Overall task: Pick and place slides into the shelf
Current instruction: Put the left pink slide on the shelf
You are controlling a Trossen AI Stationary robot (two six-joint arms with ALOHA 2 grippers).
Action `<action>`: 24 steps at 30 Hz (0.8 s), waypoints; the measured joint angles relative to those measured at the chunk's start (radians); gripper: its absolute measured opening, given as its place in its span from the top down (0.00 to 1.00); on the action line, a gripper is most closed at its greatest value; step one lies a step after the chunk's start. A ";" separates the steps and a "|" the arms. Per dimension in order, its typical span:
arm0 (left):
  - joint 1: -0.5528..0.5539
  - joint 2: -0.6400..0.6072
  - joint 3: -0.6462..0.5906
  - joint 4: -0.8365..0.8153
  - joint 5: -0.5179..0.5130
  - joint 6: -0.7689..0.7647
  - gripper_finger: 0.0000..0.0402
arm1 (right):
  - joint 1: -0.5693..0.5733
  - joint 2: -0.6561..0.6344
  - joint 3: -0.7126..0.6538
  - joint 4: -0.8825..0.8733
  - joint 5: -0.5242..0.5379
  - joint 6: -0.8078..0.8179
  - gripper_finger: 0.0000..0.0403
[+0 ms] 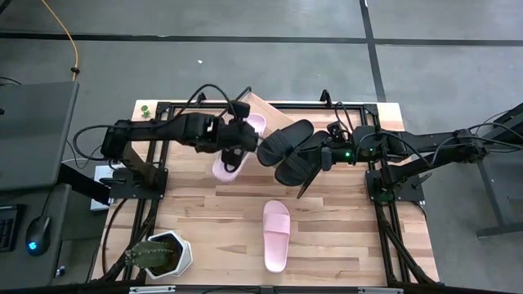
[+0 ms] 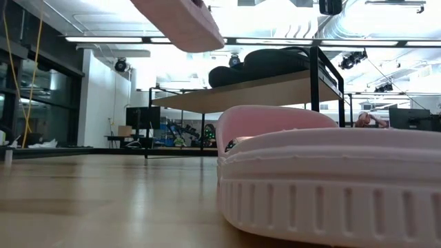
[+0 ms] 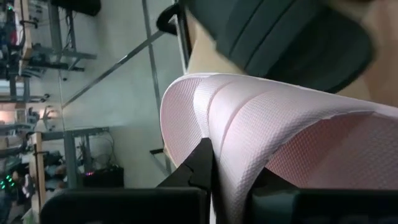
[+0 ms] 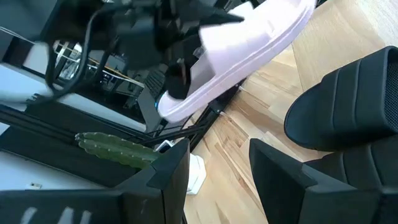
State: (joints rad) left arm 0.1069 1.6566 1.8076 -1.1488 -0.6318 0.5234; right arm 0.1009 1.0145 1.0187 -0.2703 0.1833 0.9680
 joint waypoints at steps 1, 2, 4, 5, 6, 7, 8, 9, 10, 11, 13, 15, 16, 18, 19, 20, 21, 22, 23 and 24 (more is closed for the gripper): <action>0.017 0.000 0.000 0.002 0.010 0.012 0.98 | 0.000 0.000 0.000 0.000 0.000 0.000 0.61; 0.035 0.000 0.000 0.002 0.029 0.022 0.98 | 0.000 0.000 0.000 0.000 0.000 0.000 0.61; 0.071 0.000 0.000 0.002 0.070 0.032 0.99 | 0.000 0.000 0.000 0.000 0.000 0.008 0.61; 0.086 0.000 0.000 0.002 0.084 0.039 0.99 | 0.000 0.000 0.000 0.000 0.001 0.018 0.61; 0.102 0.000 0.000 0.005 0.092 0.047 0.99 | 0.000 0.000 0.000 0.000 0.002 0.021 0.61; 0.116 0.000 0.000 0.012 0.098 0.054 0.99 | 0.000 0.000 0.000 0.000 0.005 0.022 0.61; 0.129 0.000 0.000 0.024 0.102 0.065 0.99 | 0.000 0.000 0.000 0.000 0.008 0.022 0.61; 0.142 0.000 0.000 0.036 0.112 0.077 0.98 | 0.000 0.000 0.000 0.000 0.008 0.023 0.61; 0.155 0.000 0.000 0.047 0.124 0.093 0.98 | 0.000 0.000 0.000 0.000 0.008 0.024 0.61; 0.167 0.000 0.000 0.055 0.136 0.105 0.99 | 0.000 0.000 0.000 0.000 0.008 0.027 0.61; 0.191 0.000 0.000 0.062 0.157 0.131 0.99 | 0.000 0.000 0.000 0.000 0.008 0.027 0.61; 0.213 0.000 0.000 0.062 0.173 0.158 0.99 | 0.000 0.000 0.000 0.000 0.008 0.027 0.61; 0.223 0.001 0.000 0.062 0.179 0.173 0.99 | 0.000 0.000 0.000 0.000 0.008 0.028 0.61; 0.237 0.008 0.000 0.069 0.179 0.200 0.99 | 0.000 0.000 0.000 0.000 0.008 0.043 0.61; 0.244 0.010 -0.001 0.071 0.183 0.213 0.99 | 0.000 0.000 0.000 0.000 0.009 0.046 0.61; 0.253 0.011 -0.001 0.073 0.193 0.228 0.99 | 0.000 0.000 0.000 0.000 0.010 0.049 0.61; 0.261 0.011 -0.001 0.080 0.204 0.238 0.99 | 0.000 0.000 0.000 0.000 0.015 0.049 0.61; 0.267 0.010 -0.001 0.093 0.214 0.248 0.99 | 0.000 0.000 0.000 0.000 0.020 0.049 0.61; 0.273 0.010 -0.001 0.107 0.224 0.257 0.99 | 0.000 0.000 0.000 0.000 0.023 0.049 0.61; 0.278 0.010 -0.003 0.118 0.231 0.266 0.99 | 0.000 0.000 0.000 0.000 0.025 0.049 0.61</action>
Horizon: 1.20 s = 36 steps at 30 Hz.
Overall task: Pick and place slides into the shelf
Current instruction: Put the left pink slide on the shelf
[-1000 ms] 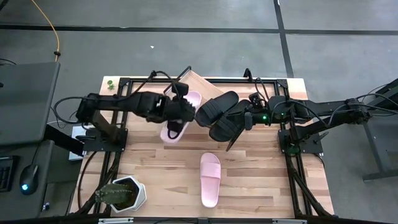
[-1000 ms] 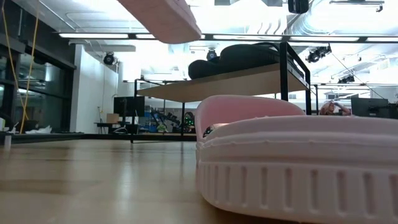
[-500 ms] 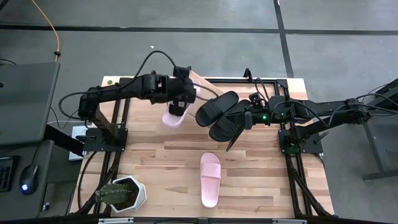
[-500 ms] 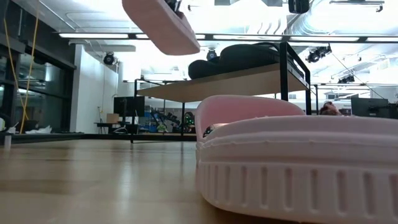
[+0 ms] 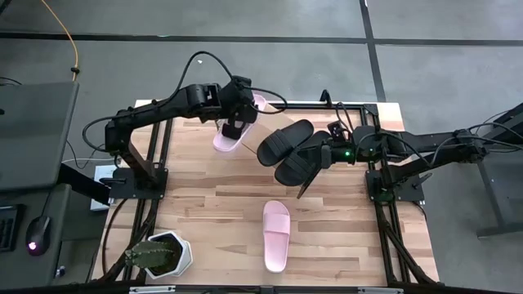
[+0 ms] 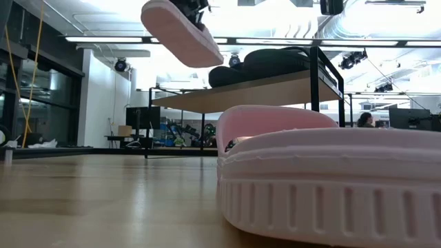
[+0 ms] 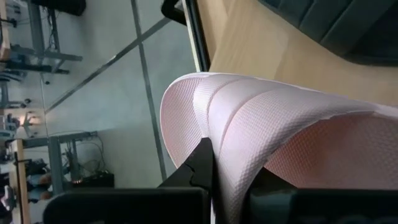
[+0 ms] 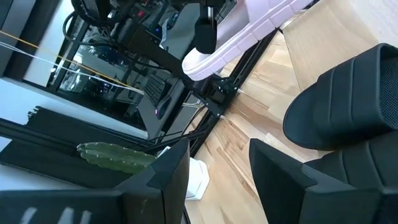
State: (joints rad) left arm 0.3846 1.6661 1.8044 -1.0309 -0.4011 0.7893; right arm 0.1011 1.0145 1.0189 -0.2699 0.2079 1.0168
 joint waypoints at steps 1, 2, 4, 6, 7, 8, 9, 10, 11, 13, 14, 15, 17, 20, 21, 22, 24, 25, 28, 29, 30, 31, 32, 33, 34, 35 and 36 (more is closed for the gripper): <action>0.008 0.000 -0.002 0.006 0.002 0.012 0.99 | 0.000 0.000 0.000 0.000 0.001 0.000 0.61; 0.014 0.000 -0.005 0.014 0.002 0.021 0.99 | 0.000 0.000 0.000 0.000 0.001 0.000 0.61; 0.026 0.000 -0.018 0.039 0.013 0.042 0.99 | 0.000 0.000 0.000 0.000 0.004 0.000 0.61; 0.040 0.000 -0.039 0.047 0.037 0.062 0.99 | 0.000 0.000 0.000 0.000 0.016 0.001 0.61; 0.049 0.000 -0.054 0.052 0.039 0.072 0.99 | 0.000 0.000 0.000 0.000 0.022 0.007 0.61; 0.057 0.000 -0.070 0.062 0.039 0.087 0.99 | 0.000 0.000 0.000 0.000 0.028 0.014 0.61; 0.064 0.000 -0.086 0.072 0.037 0.103 0.99 | 0.000 0.000 0.000 0.000 0.030 0.019 0.61; 0.071 0.000 -0.102 0.078 0.036 0.117 0.99 | 0.000 0.000 0.000 0.000 0.032 0.023 0.61; 0.078 0.000 -0.119 0.085 0.035 0.126 0.99 | 0.000 0.000 0.000 0.000 0.034 0.023 0.61; 0.092 0.000 -0.150 0.112 0.036 0.138 0.99 | 0.000 0.000 0.000 0.000 0.035 0.023 0.61; 0.097 0.000 -0.161 0.122 0.037 0.147 0.99 | 0.000 0.000 0.000 0.000 0.035 0.027 0.61; 0.103 0.000 -0.168 0.126 0.037 0.153 0.99 | 0.000 0.000 0.000 0.000 0.035 0.035 0.61; 0.112 0.000 -0.184 0.158 0.040 0.162 0.99 | 0.000 0.000 0.000 0.000 0.036 0.041 0.61; 0.115 0.000 -0.206 0.212 0.056 0.181 0.99 | 0.000 0.000 0.000 0.000 0.047 0.042 0.61; 0.115 0.000 -0.211 0.230 0.059 0.185 0.99 | 0.000 0.000 0.000 0.000 0.050 0.042 0.61; 0.115 0.000 -0.213 0.239 0.069 0.193 0.99 | 0.000 0.000 0.000 0.000 0.055 0.049 0.61; 0.115 0.000 -0.218 0.263 0.088 0.210 0.99 | 0.000 0.000 0.000 0.000 0.068 0.060 0.61; 0.115 0.000 -0.222 0.278 0.096 0.220 0.99 | 0.000 0.000 0.000 0.000 0.073 0.060 0.61; 0.115 0.000 -0.239 0.314 0.112 0.255 0.99 | 0.000 0.000 0.000 0.000 0.073 0.078 0.61; 0.118 0.000 -0.246 0.331 0.114 0.265 0.99 | 0.000 0.000 0.000 0.000 0.073 0.083 0.61; 0.124 0.000 -0.251 0.340 0.118 0.277 0.99 | 0.000 0.000 0.000 0.000 0.073 0.083 0.61; 0.128 0.000 -0.257 0.342 0.126 0.282 0.99 | 0.000 0.000 0.000 0.000 0.073 0.084 0.61; 0.136 0.000 -0.262 0.345 0.137 0.283 0.99 | 0.000 0.000 0.000 0.000 0.073 0.084 0.61; 0.147 0.000 -0.268 0.349 0.151 0.284 0.99 | 0.000 0.000 0.000 0.000 0.073 0.085 0.61; 0.155 0.000 -0.275 0.352 0.162 0.284 0.99 | 0.000 0.000 0.000 0.000 0.073 0.085 0.61; 0.165 0.000 -0.282 0.352 0.164 0.284 0.99 | 0.000 0.000 0.000 0.000 0.073 0.085 0.61; 0.174 0.000 -0.288 0.355 0.165 0.284 0.99 | 0.000 0.000 0.000 0.000 0.073 0.086 0.61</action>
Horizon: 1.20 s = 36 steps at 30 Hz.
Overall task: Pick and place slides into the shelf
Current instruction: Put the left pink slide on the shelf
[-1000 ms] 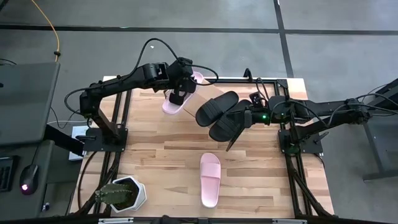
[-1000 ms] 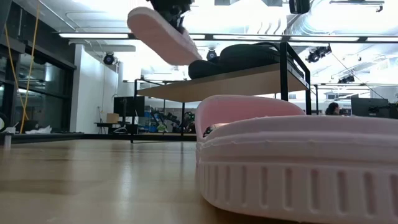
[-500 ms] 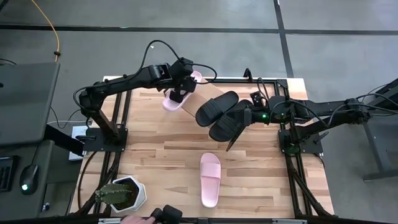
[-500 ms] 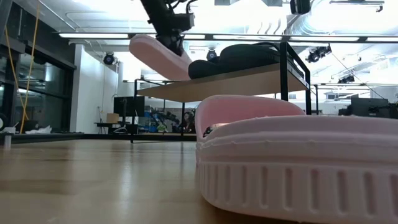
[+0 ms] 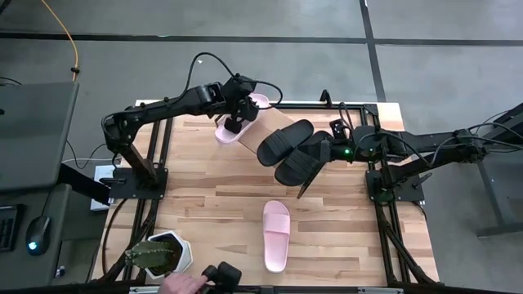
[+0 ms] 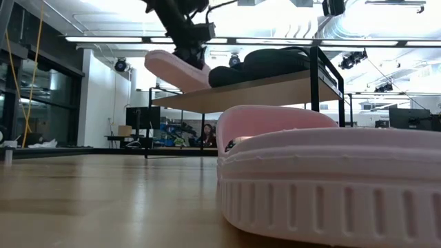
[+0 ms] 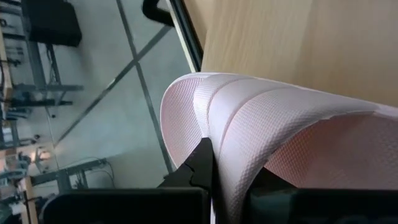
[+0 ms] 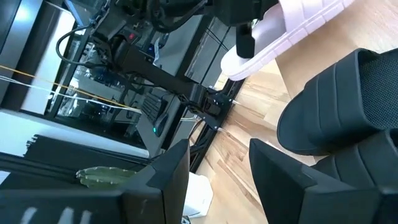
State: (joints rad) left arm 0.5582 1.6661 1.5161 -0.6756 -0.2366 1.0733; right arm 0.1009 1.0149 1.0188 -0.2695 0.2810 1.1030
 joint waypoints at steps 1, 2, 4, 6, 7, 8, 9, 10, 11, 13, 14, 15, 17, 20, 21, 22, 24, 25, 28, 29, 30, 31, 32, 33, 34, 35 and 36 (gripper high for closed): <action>0.009 0.000 -0.007 0.003 0.001 0.000 0.99 | 0.000 0.000 0.000 0.000 0.000 0.003 0.61; 0.018 0.000 -0.012 0.005 0.003 0.000 0.99 | 0.000 0.000 0.000 0.000 0.000 0.011 0.61; 0.038 0.000 -0.017 0.004 0.017 0.000 0.99 | 0.000 0.000 0.000 0.000 0.000 0.018 0.61; 0.053 0.000 -0.020 0.008 0.032 0.000 0.99 | 0.000 0.000 0.000 0.000 0.000 0.018 0.61; 0.059 0.000 -0.020 0.010 0.038 0.000 0.99 | 0.000 0.000 0.000 0.000 0.001 0.018 0.61; 0.065 0.000 -0.021 0.015 0.043 0.000 0.99 | 0.000 0.000 0.000 0.000 0.004 0.019 0.61; 0.066 0.000 -0.021 0.022 0.046 0.000 0.99 | 0.000 0.000 0.000 0.000 0.008 0.019 0.61; 0.069 0.000 -0.021 0.029 0.046 0.001 0.99 | 0.000 0.000 0.000 0.000 0.010 0.019 0.61; 0.071 0.000 -0.021 0.036 0.048 0.004 0.99 | 0.000 0.000 0.000 0.000 0.015 0.019 0.61; 0.071 0.000 -0.021 0.048 0.051 0.015 0.99 | 0.000 0.000 0.000 0.000 0.016 0.019 0.61; 0.071 0.000 -0.021 0.050 0.058 0.024 0.99 | 0.000 0.000 0.000 0.000 0.016 0.019 0.61; 0.071 0.001 -0.021 0.053 0.067 0.031 0.99 | 0.000 0.000 0.000 0.000 0.016 0.023 0.61; 0.071 0.010 -0.021 0.068 0.074 0.038 0.99 | 0.000 0.000 0.000 0.000 0.016 0.023 0.61; 0.070 0.026 -0.021 0.072 0.075 0.046 0.99 | 0.000 0.000 0.000 0.000 0.016 0.023 0.61; 0.070 0.030 -0.021 0.076 0.075 0.046 0.99 | 0.000 0.000 0.000 0.001 0.016 0.024 0.61; 0.070 0.035 -0.021 0.078 0.075 0.047 0.99 | 0.000 0.000 0.000 0.003 0.016 0.024 0.61; 0.071 0.046 -0.021 0.078 0.075 0.048 0.99 | 0.000 0.000 0.000 0.006 0.016 0.024 0.61; 0.071 0.054 -0.021 0.081 0.075 0.048 0.99 | 0.000 0.000 0.000 0.005 0.016 0.024 0.61; 0.071 0.068 -0.022 0.084 0.075 0.053 0.99 | 0.000 0.000 0.000 0.005 0.016 0.026 0.61; 0.071 0.070 -0.022 0.088 0.077 0.058 0.99 | 0.002 0.000 0.000 0.005 0.016 0.027 0.61; 0.071 0.071 -0.022 0.085 0.079 0.063 0.99 | 0.005 0.000 0.000 0.005 0.019 0.026 0.61; 0.071 0.072 -0.022 0.086 0.079 0.070 0.99 | 0.010 0.000 0.000 0.005 0.028 0.026 0.61; 0.070 0.073 -0.021 0.089 0.080 0.082 0.99 | 0.015 0.000 0.000 0.005 0.037 0.026 0.61; 0.070 0.075 -0.021 0.089 0.080 0.096 0.99 | 0.022 0.000 0.000 0.005 0.047 0.026 0.61; 0.070 0.075 -0.021 0.089 0.080 0.105 0.99 | 0.030 0.000 0.000 0.005 0.058 0.025 0.61; 0.070 0.075 -0.021 0.091 0.080 0.109 0.99 | 0.037 0.000 0.000 0.005 0.066 0.025 0.61; 0.071 0.075 -0.021 0.094 0.080 0.109 0.99 | 0.043 0.000 0.000 0.005 0.078 0.025 0.61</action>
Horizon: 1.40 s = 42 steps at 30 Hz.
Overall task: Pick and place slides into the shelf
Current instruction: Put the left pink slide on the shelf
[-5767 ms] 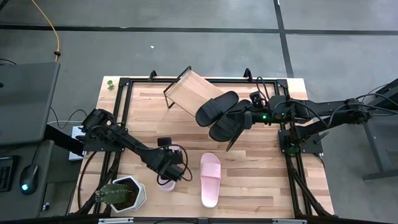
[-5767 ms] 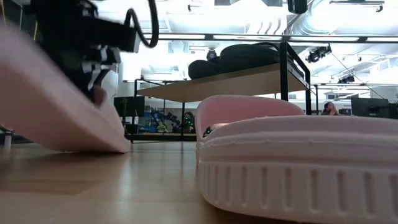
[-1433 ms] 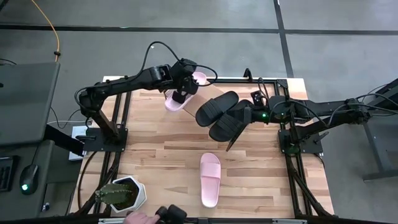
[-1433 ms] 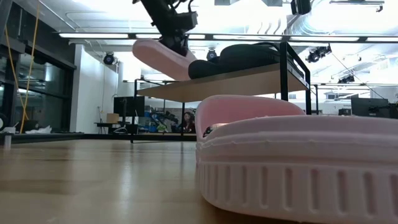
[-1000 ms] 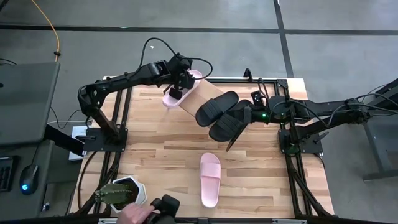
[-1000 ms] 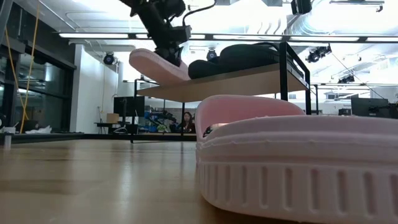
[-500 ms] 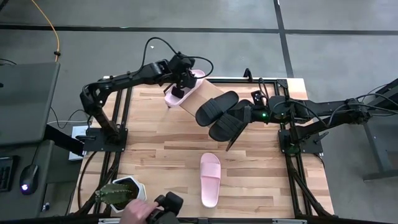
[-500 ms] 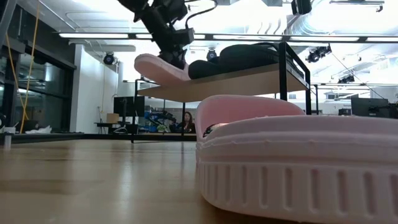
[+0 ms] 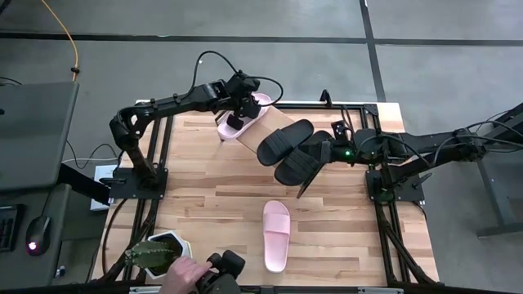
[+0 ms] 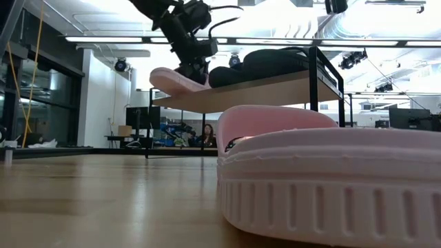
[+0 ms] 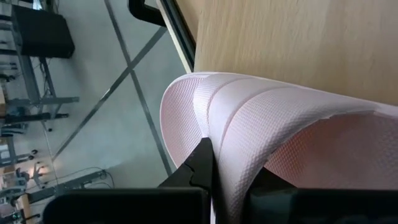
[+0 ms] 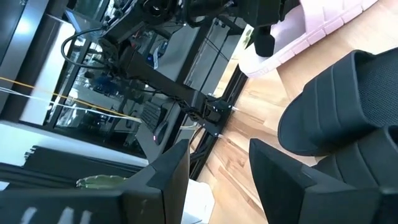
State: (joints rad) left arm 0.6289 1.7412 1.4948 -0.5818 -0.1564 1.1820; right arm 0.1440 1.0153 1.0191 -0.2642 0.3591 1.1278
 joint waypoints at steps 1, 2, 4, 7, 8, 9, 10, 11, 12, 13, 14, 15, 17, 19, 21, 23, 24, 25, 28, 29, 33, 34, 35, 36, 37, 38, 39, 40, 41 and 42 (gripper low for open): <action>0.000 0.000 0.000 0.002 0.000 0.000 0.99 | 0.008 0.000 0.000 0.000 0.011 0.000 0.61; 0.000 0.001 0.000 0.004 0.000 0.002 0.99 | 0.015 0.001 0.000 0.000 0.025 -0.001 0.61; 0.000 0.001 0.000 0.009 0.000 0.022 0.99 | 0.027 0.007 0.000 -0.001 0.041 -0.001 0.61; 0.000 0.000 0.000 0.011 0.000 0.046 0.99 | 0.042 0.019 0.001 0.002 0.053 0.001 0.61; 0.000 0.001 0.000 0.012 -0.001 0.048 0.99 | 0.047 0.024 0.001 -0.002 0.053 0.001 0.61; 0.000 0.001 0.000 0.012 -0.001 0.048 0.99 | 0.050 0.030 0.001 -0.001 0.054 0.002 0.61; 0.000 0.001 0.000 0.013 -0.002 0.048 0.99 | 0.053 0.037 0.001 0.004 0.054 0.004 0.61; 0.002 0.001 0.000 0.013 -0.006 0.048 0.99 | 0.056 0.043 0.001 0.003 0.054 0.014 0.61; 0.007 0.001 0.000 0.013 -0.010 0.049 0.99 | 0.058 0.050 0.001 0.004 0.054 0.021 0.61; 0.008 0.001 0.000 0.013 -0.010 0.051 0.99 | 0.060 0.056 0.001 0.004 0.054 0.024 0.61; 0.014 0.001 0.000 0.013 -0.012 0.052 0.99 | 0.062 0.063 0.001 0.005 0.054 0.024 0.61; 0.020 0.001 0.000 0.013 -0.011 0.052 0.99 | 0.062 0.070 0.001 0.010 0.054 0.024 0.61; 0.032 0.000 0.000 0.014 -0.008 0.049 0.99 | 0.062 0.083 0.001 0.022 0.050 0.021 0.61; 0.042 0.000 0.000 0.013 -0.007 0.046 0.99 | 0.062 0.092 0.001 0.056 0.032 0.006 0.61; 0.050 0.000 0.000 0.014 -0.001 0.044 0.99 | 0.062 0.099 0.001 0.103 0.020 -0.023 0.61; 0.052 0.000 0.000 0.013 0.002 0.044 0.99 | 0.062 0.100 0.001 0.140 0.009 -0.051 0.61; 0.052 0.000 0.000 0.013 0.002 0.044 0.99 | 0.062 0.099 0.001 0.160 0.007 -0.062 0.61; 0.052 0.000 0.000 0.013 0.003 0.044 0.99 | 0.062 0.098 0.001 0.172 0.007 -0.073 0.61; 0.051 0.000 0.000 0.013 0.015 0.043 0.97 | 0.062 0.096 0.001 0.199 0.007 -0.100 0.61; 0.051 0.000 0.000 0.013 0.017 0.042 0.95 | 0.062 0.095 0.001 0.204 0.007 -0.104 0.61; 0.051 0.000 0.000 0.013 0.024 0.012 0.86 | 0.062 0.095 0.001 0.201 0.007 -0.108 0.61; 0.052 0.000 0.000 0.012 0.025 0.002 0.83 | 0.062 0.095 0.001 0.201 0.007 -0.108 0.61; 0.052 0.000 0.000 0.011 0.025 -0.006 0.81 | 0.062 0.095 0.001 0.201 0.007 -0.108 0.61; 0.053 0.000 0.000 0.010 0.024 -0.008 0.78 | 0.062 0.095 0.001 0.200 0.007 -0.108 0.61; 0.053 0.000 0.000 0.009 0.020 -0.009 0.75 | 0.062 0.095 0.001 0.200 0.007 -0.108 0.61; 0.053 0.000 0.000 0.009 0.017 -0.010 0.72 | 0.062 0.095 0.001 0.200 0.007 -0.108 0.61; 0.053 0.000 0.000 0.010 0.014 -0.011 0.69 | 0.062 0.095 0.001 0.200 0.007 -0.108 0.61; 0.053 0.000 0.000 0.010 0.012 -0.013 0.66 | 0.062 0.095 0.001 0.199 0.007 -0.113 0.61; 0.053 0.000 0.000 0.010 0.012 -0.023 0.64 | 0.062 0.095 0.001 0.199 0.007 -0.115 0.61; 0.052 0.000 0.000 0.010 0.007 -0.036 0.62 | 0.062 0.095 0.001 0.199 0.007 -0.115 0.61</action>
State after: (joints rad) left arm 0.6811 1.7416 1.4952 -0.5720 -0.1491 1.1459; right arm 0.2058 1.1103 1.0199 -0.0654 0.3664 1.0124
